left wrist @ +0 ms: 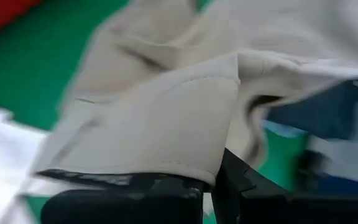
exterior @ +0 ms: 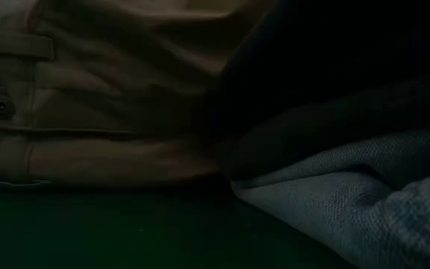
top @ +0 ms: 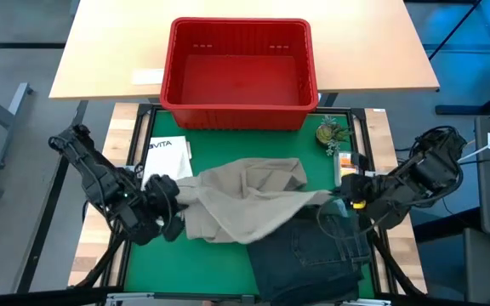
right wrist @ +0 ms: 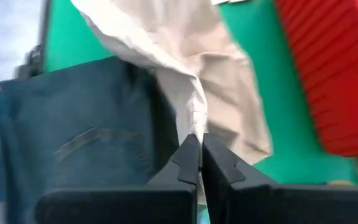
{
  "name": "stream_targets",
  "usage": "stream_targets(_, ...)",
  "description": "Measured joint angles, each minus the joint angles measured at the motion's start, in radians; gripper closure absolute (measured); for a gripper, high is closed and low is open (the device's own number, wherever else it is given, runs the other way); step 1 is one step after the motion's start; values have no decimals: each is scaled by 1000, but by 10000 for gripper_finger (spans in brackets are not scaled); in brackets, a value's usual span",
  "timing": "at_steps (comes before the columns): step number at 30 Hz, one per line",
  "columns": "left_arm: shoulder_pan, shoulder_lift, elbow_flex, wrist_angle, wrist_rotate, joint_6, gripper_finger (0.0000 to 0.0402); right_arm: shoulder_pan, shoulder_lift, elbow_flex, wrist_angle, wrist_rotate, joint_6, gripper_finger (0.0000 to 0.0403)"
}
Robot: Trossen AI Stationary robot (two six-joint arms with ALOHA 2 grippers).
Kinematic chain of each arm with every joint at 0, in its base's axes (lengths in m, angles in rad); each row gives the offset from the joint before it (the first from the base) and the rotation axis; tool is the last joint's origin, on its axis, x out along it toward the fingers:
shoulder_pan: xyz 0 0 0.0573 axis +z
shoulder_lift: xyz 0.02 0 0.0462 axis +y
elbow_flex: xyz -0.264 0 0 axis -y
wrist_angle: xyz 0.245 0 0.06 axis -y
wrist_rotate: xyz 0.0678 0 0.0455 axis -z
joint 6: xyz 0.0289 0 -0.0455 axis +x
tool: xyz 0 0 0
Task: Fold Laundry from Bin
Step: Fold the brown shorts
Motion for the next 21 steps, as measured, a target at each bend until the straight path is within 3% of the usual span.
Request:
stream_targets(8, -107, -2, 51, 184, 48, 90, 396, 176, -21, 0, 104, -24, 11, 396)
stream_targets(21, -214, 139, 51, 284, 222, -64, 396, 453, 125, 2, 120, -191, 243, 396)
